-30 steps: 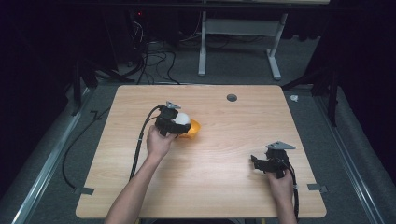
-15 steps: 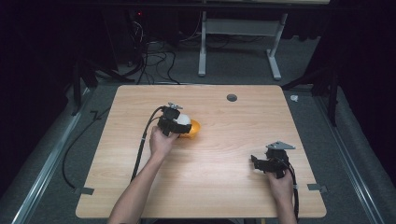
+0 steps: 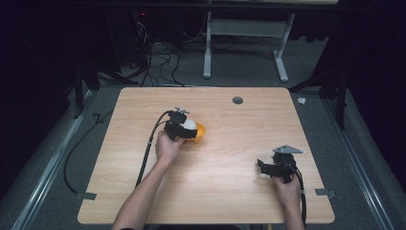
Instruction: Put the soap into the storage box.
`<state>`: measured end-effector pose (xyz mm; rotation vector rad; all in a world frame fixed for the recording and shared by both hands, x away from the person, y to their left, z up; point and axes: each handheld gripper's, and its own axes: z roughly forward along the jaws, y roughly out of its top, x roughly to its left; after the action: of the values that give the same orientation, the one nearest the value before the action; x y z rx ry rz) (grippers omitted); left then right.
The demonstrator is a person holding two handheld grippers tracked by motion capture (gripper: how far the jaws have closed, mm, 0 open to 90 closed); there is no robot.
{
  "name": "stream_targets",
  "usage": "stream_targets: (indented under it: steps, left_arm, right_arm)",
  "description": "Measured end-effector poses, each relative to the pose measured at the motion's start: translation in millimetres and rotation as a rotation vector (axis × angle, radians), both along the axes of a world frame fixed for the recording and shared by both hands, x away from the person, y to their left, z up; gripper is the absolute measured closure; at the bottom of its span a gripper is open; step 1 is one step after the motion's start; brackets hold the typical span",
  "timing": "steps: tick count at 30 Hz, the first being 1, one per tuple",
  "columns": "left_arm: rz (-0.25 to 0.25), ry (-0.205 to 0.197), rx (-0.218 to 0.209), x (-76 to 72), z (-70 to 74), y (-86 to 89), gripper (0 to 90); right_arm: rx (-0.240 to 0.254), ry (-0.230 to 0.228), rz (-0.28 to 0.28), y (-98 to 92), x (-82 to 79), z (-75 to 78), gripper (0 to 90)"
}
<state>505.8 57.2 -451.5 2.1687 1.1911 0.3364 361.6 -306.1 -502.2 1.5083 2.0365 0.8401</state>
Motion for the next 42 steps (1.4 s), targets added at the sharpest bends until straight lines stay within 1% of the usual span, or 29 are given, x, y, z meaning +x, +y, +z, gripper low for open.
stream_targets:
  steps: [6, 11, 12, 13, 16, 18, 19, 23, 28, 37, 38, 40, 41, 42]
  left_arm:
    - [0.005, 0.011, 0.005, 1.1, -3.4, -1.9, 24.3]
    - [0.015, 0.010, 0.029, 1.3, -5.6, -4.0, 24.2]
    - [0.014, 0.016, 0.026, 1.6, -6.1, -3.8, 24.1]
    - [0.018, 0.013, 0.015, 1.6, -5.6, -3.1, 23.7]
    - [0.027, -0.019, -0.030, 0.5, 2.0, -0.2, 23.1]
    - [0.028, -0.029, -0.051, -0.1, 6.0, 1.5, 22.5]
    - [0.025, -0.032, -0.054, -0.6, 7.3, 2.3, 22.5]
    - [0.017, -0.038, -0.044, -2.5, 10.0, 4.3, 21.3]
    - [0.013, -0.059, -0.060, -5.2, 15.0, 5.0, 21.1]
    - [-0.002, -0.085, -0.065, -11.9, 24.8, 9.5, 21.1]
    - [-0.009, -0.095, -0.070, -12.3, 25.7, 10.4, 21.1]
    - [-0.015, -0.098, -0.076, -14.3, 27.5, 11.3, 21.1]
    - [-0.014, -0.088, -0.077, -15.7, 28.2, 11.4, 21.3]
    - [-0.017, -0.088, -0.076, -16.5, 28.7, 11.8, 21.5]
  right_arm:
    - [0.000, 0.000, 0.000, 0.0, 0.0, 0.0, 19.9]
    - [0.000, 0.000, 0.001, 0.0, 0.0, 0.0, 19.8]
    - [0.000, 0.000, 0.001, 0.0, 0.0, 0.0, 19.9]
    - [0.000, 0.000, 0.001, 0.0, 0.0, 0.0, 19.8]
    - [-0.001, 0.000, 0.001, 0.0, 0.0, 0.0, 19.8]
    - [0.000, 0.002, 0.002, 0.0, 0.0, 0.1, 19.8]
    - [0.000, 0.002, 0.002, 0.0, -0.1, 0.1, 19.8]
    - [0.000, 0.000, 0.001, 0.1, 0.0, 0.0, 19.8]
    - [0.000, 0.000, 0.001, 0.1, 0.0, 0.0, 19.8]
    - [0.000, 0.000, 0.001, 0.1, 0.0, 0.0, 19.8]
    - [0.000, 0.001, 0.001, 0.2, 0.0, 0.0, 19.8]
    - [0.000, 0.001, 0.001, 0.2, 0.0, 0.0, 19.8]
    - [0.000, 0.001, 0.001, 0.2, -0.1, 0.0, 19.8]
    - [0.000, 0.000, 0.001, 0.2, 0.0, 0.0, 19.8]
